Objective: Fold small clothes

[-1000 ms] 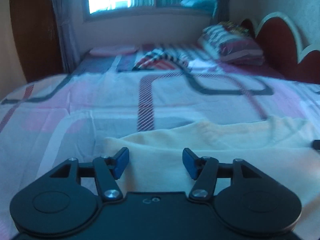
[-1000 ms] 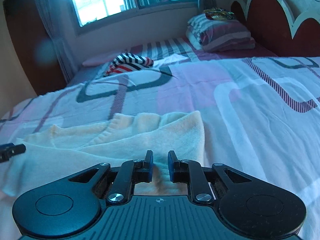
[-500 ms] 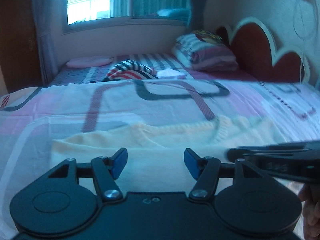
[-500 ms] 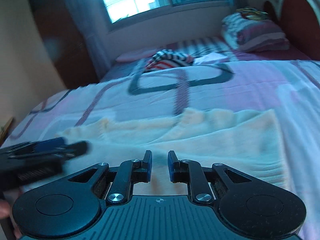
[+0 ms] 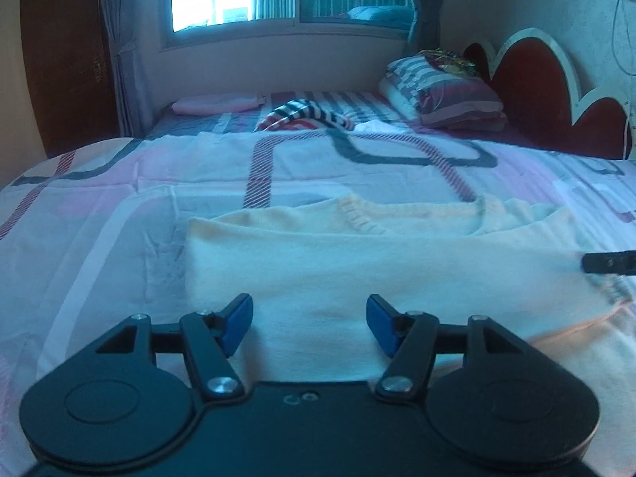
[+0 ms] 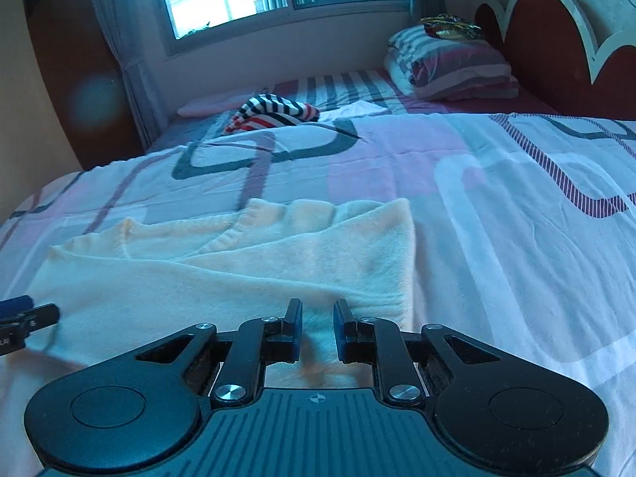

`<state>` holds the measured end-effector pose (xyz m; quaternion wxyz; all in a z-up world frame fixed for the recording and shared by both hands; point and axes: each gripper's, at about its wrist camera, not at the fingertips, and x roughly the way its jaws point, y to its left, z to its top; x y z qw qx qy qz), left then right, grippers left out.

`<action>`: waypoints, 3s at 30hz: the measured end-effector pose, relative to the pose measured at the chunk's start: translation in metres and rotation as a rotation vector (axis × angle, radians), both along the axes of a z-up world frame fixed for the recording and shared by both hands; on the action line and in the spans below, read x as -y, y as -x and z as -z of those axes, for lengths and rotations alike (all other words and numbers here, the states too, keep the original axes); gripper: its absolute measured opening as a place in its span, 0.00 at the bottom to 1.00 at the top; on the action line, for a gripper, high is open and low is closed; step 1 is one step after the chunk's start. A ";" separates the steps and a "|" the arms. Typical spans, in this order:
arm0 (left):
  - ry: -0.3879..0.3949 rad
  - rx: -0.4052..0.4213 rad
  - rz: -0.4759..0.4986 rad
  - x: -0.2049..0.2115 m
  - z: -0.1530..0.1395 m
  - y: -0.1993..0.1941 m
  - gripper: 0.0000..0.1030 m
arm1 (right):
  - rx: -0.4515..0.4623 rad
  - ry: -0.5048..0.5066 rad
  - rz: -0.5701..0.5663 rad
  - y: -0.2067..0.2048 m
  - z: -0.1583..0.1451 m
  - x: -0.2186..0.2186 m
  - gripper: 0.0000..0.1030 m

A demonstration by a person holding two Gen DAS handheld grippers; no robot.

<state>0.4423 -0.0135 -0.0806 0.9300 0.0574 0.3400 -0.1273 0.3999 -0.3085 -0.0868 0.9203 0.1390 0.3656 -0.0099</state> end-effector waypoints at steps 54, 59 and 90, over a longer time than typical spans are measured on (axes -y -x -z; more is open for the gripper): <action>-0.147 -0.085 -0.103 -0.059 0.012 0.181 0.80 | -0.048 -0.010 -0.086 0.181 -0.018 0.001 0.20; -0.096 -0.098 -0.125 -0.070 0.009 0.210 0.75 | -0.087 -0.061 -0.035 0.231 -0.010 0.004 0.20; 0.548 -0.334 -0.070 -0.162 0.014 0.341 0.38 | -0.110 -0.496 -0.039 0.379 0.008 0.016 0.41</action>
